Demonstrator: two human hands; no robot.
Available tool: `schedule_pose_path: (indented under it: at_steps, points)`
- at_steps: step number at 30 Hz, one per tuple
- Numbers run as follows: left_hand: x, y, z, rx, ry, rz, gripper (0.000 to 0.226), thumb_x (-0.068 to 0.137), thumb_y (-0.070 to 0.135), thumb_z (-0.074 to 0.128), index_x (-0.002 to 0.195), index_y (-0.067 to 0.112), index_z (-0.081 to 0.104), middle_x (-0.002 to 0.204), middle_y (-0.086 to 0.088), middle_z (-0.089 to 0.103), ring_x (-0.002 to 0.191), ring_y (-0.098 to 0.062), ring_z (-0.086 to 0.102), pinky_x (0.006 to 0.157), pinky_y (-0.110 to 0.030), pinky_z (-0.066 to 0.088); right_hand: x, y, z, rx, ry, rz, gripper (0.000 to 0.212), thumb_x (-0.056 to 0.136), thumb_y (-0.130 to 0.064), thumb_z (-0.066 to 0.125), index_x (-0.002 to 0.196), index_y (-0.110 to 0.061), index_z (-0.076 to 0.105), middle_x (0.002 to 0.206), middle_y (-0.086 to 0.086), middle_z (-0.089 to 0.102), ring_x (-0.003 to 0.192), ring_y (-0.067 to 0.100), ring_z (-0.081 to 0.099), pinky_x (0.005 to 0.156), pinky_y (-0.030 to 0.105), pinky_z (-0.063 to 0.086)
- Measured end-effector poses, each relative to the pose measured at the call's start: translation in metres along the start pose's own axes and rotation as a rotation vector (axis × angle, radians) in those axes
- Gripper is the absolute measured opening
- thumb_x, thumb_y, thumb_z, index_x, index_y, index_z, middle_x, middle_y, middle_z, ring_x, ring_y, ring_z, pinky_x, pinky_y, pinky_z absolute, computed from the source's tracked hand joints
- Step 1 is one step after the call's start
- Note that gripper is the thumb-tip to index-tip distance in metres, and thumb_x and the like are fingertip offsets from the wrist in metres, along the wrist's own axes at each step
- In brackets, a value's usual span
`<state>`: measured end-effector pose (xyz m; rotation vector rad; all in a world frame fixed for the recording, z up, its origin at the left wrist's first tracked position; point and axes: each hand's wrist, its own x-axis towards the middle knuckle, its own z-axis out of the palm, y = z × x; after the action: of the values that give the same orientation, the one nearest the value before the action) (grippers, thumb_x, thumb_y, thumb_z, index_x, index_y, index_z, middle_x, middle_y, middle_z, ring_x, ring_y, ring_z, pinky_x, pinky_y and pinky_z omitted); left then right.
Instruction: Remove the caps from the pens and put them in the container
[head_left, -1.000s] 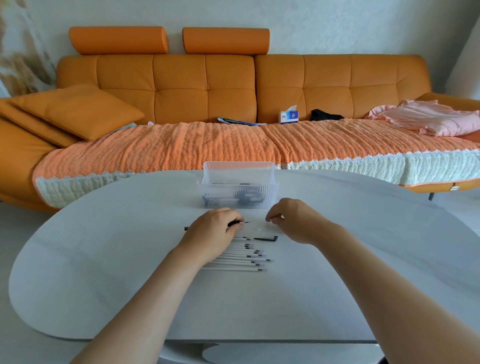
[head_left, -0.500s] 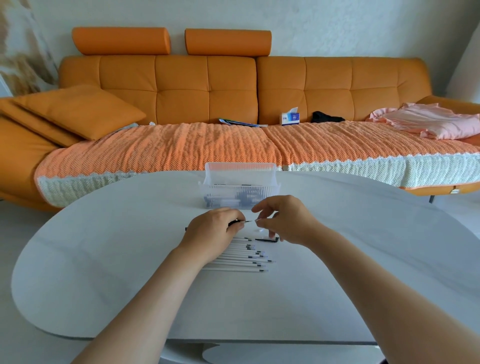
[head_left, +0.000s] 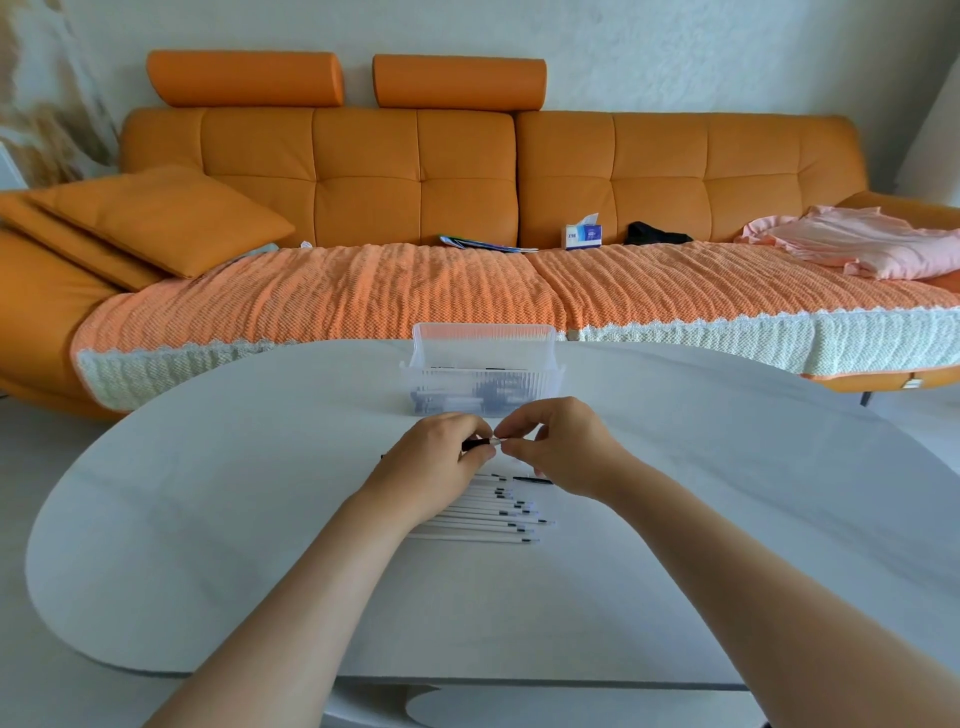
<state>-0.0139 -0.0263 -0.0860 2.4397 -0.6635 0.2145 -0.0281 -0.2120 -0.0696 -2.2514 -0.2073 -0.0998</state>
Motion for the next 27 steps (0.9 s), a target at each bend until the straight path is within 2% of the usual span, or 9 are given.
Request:
schedule_pose_path:
  at_steps: [4,8,10,14,16,19,21,24,27]
  points:
    - [-0.0006,-0.0013,-0.0003,-0.029,-0.006,-0.029,0.006,0.093,0.030,0.061,0.095,0.025,0.060,0.095,0.012,0.063,0.091,-0.008,0.059,0.082,-0.033,0.051,0.0004,0.0004,0.0026,0.010,0.038,0.007,0.015,0.084,-0.021,0.077,0.082,-0.036,0.073,0.079,-0.019,0.069,0.053,0.001,0.055,0.048,0.015,0.045]
    - [-0.0018,0.0008,-0.0022,-0.008,-0.011,-0.023,0.005,0.093,0.030,0.061,0.092,0.025,0.059,0.091,0.012,0.062,0.088,-0.008,0.058,0.079,-0.033,0.051,0.0003,0.0015,0.0034,-0.038,0.015,-0.018,0.008,0.086,-0.028,0.074,0.084,-0.036,0.072,0.082,-0.020,0.069,0.054,0.001,0.053,0.052,0.014,0.045]
    - [-0.0026,0.0005,-0.0037,0.013,-0.016,-0.020,0.006,0.093,0.032,0.062,0.091,0.027,0.061,0.088,0.014,0.063,0.085,-0.007,0.059,0.076,-0.032,0.051,-0.0004,0.0020,0.0028,-0.080,-0.034,-0.018,0.004,0.089,-0.033,0.069,0.086,-0.034,0.072,0.082,-0.018,0.069,0.055,0.003,0.055,0.056,0.018,0.048]
    - [-0.0055,0.0006,-0.0064,0.097,0.000,-0.019,0.009,0.092,0.040,0.061,0.092,0.032,0.064,0.084,0.018,0.063,0.080,-0.004,0.057,0.069,-0.027,0.047,-0.0018,0.0018,0.0024,-0.173,-0.096,-0.013,0.017,0.095,-0.037,0.059,0.084,-0.031,0.070,0.075,-0.004,0.067,0.062,0.019,0.059,0.064,0.037,0.052]
    - [-0.0056,0.0004,-0.0080,0.101,0.023,-0.023,0.009,0.091,0.042,0.061,0.091,0.033,0.065,0.085,0.019,0.065,0.079,-0.004,0.058,0.069,-0.026,0.047,-0.0021,0.0002,0.0005,-0.162,-0.100,-0.030,0.018,0.096,-0.038,0.056,0.084,-0.031,0.069,0.078,-0.004,0.067,0.062,0.015,0.059,0.062,0.035,0.051]
    - [-0.0043,-0.0002,-0.0092,0.065,0.038,-0.015,0.007,0.088,0.040,0.066,0.089,0.034,0.066,0.086,0.020,0.066,0.080,-0.002,0.058,0.067,-0.023,0.045,-0.0028,-0.0014,-0.0031,-0.199,-0.122,-0.070,0.011,0.092,-0.039,0.064,0.091,-0.030,0.070,0.088,-0.013,0.067,0.060,0.000,0.055,0.061,0.020,0.043]
    - [-0.0032,-0.0009,-0.0080,0.016,0.027,-0.002,0.005,0.086,0.036,0.070,0.087,0.033,0.066,0.085,0.021,0.065,0.081,-0.001,0.059,0.071,-0.026,0.048,-0.0027,-0.0014,-0.0048,-0.227,-0.135,-0.066,0.011,0.092,-0.037,0.065,0.093,-0.029,0.072,0.089,-0.012,0.068,0.067,0.002,0.058,0.066,0.025,0.048]
    - [-0.0020,-0.0027,-0.0055,-0.027,0.026,0.011,0.008,0.084,0.036,0.071,0.085,0.036,0.064,0.085,0.023,0.065,0.084,-0.002,0.061,0.077,-0.035,0.053,-0.0032,-0.0010,-0.0056,-0.188,-0.164,0.000,0.024,0.096,-0.038,0.055,0.085,-0.028,0.074,0.084,-0.006,0.067,0.072,0.014,0.062,0.071,0.032,0.053]
    - [-0.0013,-0.0031,-0.0051,-0.046,0.028,0.027,0.009,0.083,0.039,0.071,0.084,0.036,0.063,0.085,0.022,0.065,0.084,-0.002,0.061,0.077,-0.037,0.054,-0.0040,-0.0018,-0.0064,-0.198,-0.177,-0.011,0.025,0.096,-0.045,0.053,0.089,-0.030,0.072,0.093,-0.004,0.068,0.082,0.017,0.064,0.078,0.036,0.054]
